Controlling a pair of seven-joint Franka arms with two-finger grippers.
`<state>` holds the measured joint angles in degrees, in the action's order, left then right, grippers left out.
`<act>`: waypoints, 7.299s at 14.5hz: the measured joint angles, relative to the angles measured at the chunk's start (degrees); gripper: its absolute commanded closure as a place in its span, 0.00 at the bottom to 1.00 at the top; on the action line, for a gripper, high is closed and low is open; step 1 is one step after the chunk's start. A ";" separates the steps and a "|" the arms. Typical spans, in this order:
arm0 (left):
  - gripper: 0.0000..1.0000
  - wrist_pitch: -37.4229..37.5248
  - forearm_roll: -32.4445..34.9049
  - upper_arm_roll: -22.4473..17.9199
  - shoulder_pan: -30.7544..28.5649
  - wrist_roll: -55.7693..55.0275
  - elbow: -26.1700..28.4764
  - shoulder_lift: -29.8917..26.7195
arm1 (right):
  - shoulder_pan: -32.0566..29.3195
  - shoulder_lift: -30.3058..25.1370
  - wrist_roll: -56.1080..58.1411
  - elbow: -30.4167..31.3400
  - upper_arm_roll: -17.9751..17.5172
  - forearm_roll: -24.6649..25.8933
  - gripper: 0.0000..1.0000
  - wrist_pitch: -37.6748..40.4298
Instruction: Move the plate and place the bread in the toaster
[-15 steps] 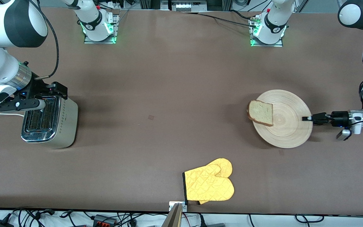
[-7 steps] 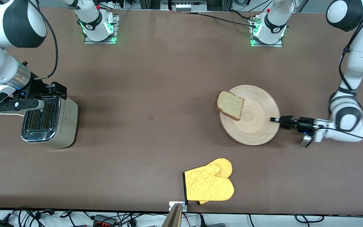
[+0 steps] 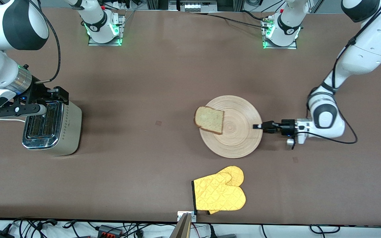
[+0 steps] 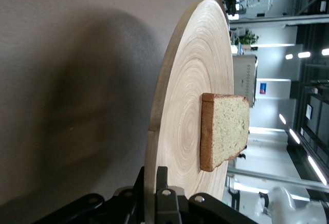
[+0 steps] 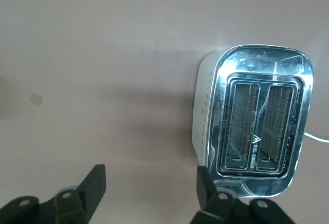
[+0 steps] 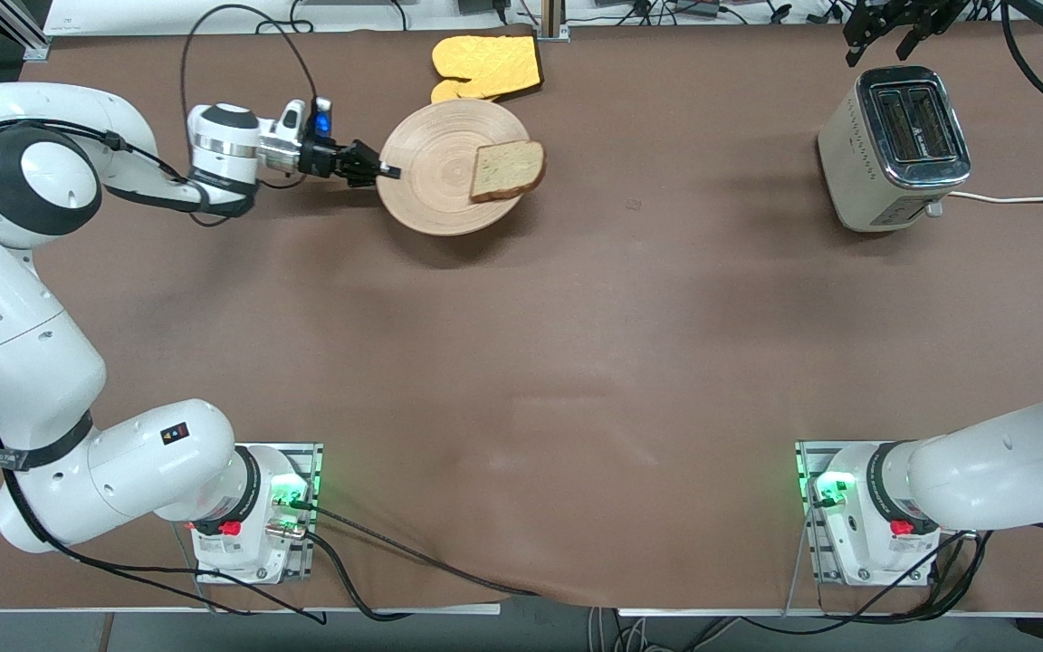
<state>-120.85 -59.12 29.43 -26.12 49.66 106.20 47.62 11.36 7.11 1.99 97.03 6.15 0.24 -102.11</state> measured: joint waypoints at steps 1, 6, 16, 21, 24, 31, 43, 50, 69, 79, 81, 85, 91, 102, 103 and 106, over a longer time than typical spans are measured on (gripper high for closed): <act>0.99 -3.51 -1.32 1.85 0.02 0.00 1.17 -0.12 | 0.00 0.00 0.00 0.00 0.00 0.00 0.32 0.01; 0.99 -12.43 -8.78 5.25 3.90 0.13 3.34 -0.14 | 0.00 0.08 -0.04 0.01 0.02 -0.22 0.37 0.46; 0.99 -18.49 -21.88 5.27 12.35 7.40 3.67 0.76 | 0.43 9.09 -0.03 0.05 -0.33 -12.27 0.40 -2.53; 0.93 -18.65 -24.04 5.11 13.99 8.94 3.68 0.99 | 0.68 13.02 0.05 0.02 -0.37 -18.72 0.40 -4.28; 0.96 -19.69 -24.04 4.93 14.31 9.26 3.71 1.03 | 1.08 13.76 0.05 0.01 -0.48 -18.89 0.40 -5.17; 0.00 -21.86 -24.04 4.98 15.89 9.66 3.60 0.98 | 1.15 16.08 0.44 -0.05 -0.58 -28.09 0.40 -5.80; 0.00 -7.30 2.08 3.73 5.21 12.86 0.07 -2.33 | 3.14 25.02 5.63 -0.21 -0.76 -47.37 0.41 -9.64; 0.00 5.09 25.46 0.91 4.90 7.80 -8.18 -2.35 | 5.35 31.70 14.75 -0.44 -0.87 -60.04 0.41 -12.69; 0.00 34.27 75.09 1.26 20.31 -46.32 -32.03 -10.58 | 10.01 34.62 15.41 -0.56 -2.14 -66.32 0.62 -17.88; 0.00 37.24 75.12 0.12 15.40 -56.61 -39.43 -18.53 | 10.16 34.96 15.66 -3.67 -2.14 -66.17 1.00 -17.88; 0.00 40.36 75.12 -0.01 14.89 -57.62 -39.48 -21.19 | 10.06 34.81 14.82 -5.87 -1.82 -61.94 1.00 -17.88; 0.00 41.87 68.38 -6.33 15.44 -58.90 -37.67 -27.90 | 9.68 32.41 5.79 -10.12 -1.47 -48.24 1.00 -15.53; 0.00 33.45 61.80 -22.17 22.06 -54.10 -19.26 -43.19 | 9.28 24.45 -0.44 -11.80 6.16 -32.90 1.00 -5.83; 0.00 29.61 56.97 -29.08 28.77 -53.68 -8.48 -51.46 | 8.89 10.28 -3.26 -12.01 17.03 0.37 1.00 6.94; 0.00 29.61 56.99 -29.39 29.30 -53.68 -8.58 -51.45 | 8.87 9.57 -3.57 -12.00 17.27 1.17 1.00 7.35; 0.00 30.75 57.00 -29.52 29.57 -53.61 -10.21 -50.47 | 8.25 9.32 -3.62 -11.62 19.19 2.17 1.00 7.90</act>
<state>-90.10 -2.12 -0.09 3.45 -3.95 96.00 -2.85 19.62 16.43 -1.63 85.41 25.34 2.40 -94.21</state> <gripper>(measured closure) 0.000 0.916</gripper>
